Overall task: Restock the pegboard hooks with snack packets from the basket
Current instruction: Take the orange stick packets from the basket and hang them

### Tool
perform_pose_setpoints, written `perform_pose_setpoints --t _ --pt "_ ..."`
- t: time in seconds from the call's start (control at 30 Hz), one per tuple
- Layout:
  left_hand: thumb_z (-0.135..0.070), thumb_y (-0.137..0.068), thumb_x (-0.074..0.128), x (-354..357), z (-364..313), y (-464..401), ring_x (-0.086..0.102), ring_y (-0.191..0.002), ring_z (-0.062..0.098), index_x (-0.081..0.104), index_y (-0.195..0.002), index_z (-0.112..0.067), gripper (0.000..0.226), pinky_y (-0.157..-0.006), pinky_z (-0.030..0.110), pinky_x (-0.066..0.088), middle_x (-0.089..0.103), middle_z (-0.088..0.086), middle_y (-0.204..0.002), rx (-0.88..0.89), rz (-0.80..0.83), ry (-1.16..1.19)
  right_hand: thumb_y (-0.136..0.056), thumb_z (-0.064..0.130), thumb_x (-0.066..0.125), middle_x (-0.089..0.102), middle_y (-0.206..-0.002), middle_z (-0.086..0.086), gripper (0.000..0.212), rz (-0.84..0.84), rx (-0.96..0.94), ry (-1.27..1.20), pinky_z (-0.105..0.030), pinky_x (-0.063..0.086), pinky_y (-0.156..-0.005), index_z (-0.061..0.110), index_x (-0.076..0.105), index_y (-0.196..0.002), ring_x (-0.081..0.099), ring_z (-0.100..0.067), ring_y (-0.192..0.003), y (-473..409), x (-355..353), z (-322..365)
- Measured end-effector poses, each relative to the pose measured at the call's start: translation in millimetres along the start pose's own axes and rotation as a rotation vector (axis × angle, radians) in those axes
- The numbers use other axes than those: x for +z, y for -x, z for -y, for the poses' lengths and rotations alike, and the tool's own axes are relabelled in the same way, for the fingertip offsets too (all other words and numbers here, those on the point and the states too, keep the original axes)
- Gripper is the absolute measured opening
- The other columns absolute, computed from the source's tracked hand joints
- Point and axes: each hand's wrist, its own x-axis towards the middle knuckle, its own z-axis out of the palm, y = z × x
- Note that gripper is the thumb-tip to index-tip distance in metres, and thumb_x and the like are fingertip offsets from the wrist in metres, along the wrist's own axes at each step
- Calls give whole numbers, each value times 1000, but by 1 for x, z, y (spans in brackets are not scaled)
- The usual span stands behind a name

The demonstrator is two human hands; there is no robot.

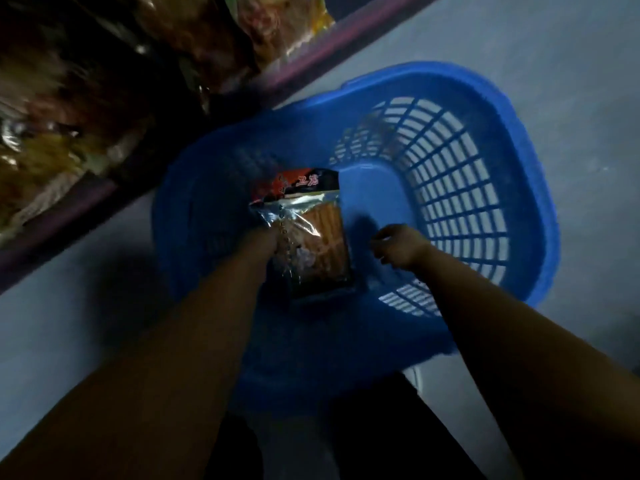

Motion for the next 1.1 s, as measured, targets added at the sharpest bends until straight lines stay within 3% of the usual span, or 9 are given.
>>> perform_pose_setpoints --t 0.13,0.27,0.37,0.47,0.53,0.7,0.8,0.93,1.1 --pt "-34 -97 49 11 8 -51 65 -92 32 61 -118 1 42 -74 37 52 63 16 -116 -75 -54 130 -88 29 63 55 -101 -17 38 -53 -17 63 -19 37 -52 1 60 -113 51 -21 -83 -64 8 11" --pt "-34 -95 51 20 18 -58 62 -83 29 66 -99 -4 34 -73 36 51 66 15 -98 -89 -29 186 -85 32 69 61 -121 -20 59 -138 -4 -248 -34 52 -88 -7 52 -127 62 -29 -109 -80 25 14" --pt "-26 -93 55 27 17 -46 59 -69 24 64 -78 -8 25 -66 30 49 63 10 -80 -73 63 261 -83 33 72 68 -86 -8 36 -11 23 -557 -16 52 -52 2 67 -101 67 -14 -68 -71 34 16" --pt "-27 -93 56 34 10 -35 64 -79 25 67 -100 -6 24 -72 32 51 68 13 -95 3 83 244 -77 48 73 67 -109 -13 46 18 13 -464 -25 54 -77 12 70 -105 61 -28 -102 -69 35 14" --pt "-30 -93 55 38 8 -33 66 -77 19 64 -113 -14 27 -60 25 48 70 6 -99 52 95 216 -69 60 72 59 -127 -16 63 1 23 -380 -25 43 -75 17 67 -115 52 -28 -117 -70 31 10" --pt "-33 -90 56 38 10 -28 64 -92 26 69 -99 -13 25 -80 37 51 69 11 -101 -2 141 199 -71 31 80 74 -97 -8 46 122 -64 -617 -26 52 -66 5 67 -108 71 -21 -85 -66 17 8" --pt "-29 -92 54 38 4 -24 61 -84 24 68 -95 -11 22 -76 34 47 68 11 -94 71 61 213 -76 22 77 72 -75 -6 21 138 -110 -615 -23 52 -55 6 68 -87 69 -16 -61 -54 1 13" --pt "-29 -97 49 31 6 12 62 -76 23 62 -105 -19 18 -77 39 50 66 6 -87 163 -34 261 -73 16 79 73 -93 -17 27 -36 -78 -760 -35 59 -67 3 69 -95 71 -28 -76 -9 -38 23" --pt "-33 -93 55 -10 -6 130 68 -66 15 64 -84 -32 13 -63 28 54 71 -4 -80 252 -128 380 -72 17 81 75 -91 -13 25 -167 -128 -849 -42 59 -76 7 72 -93 72 -30 -82 109 -65 51"
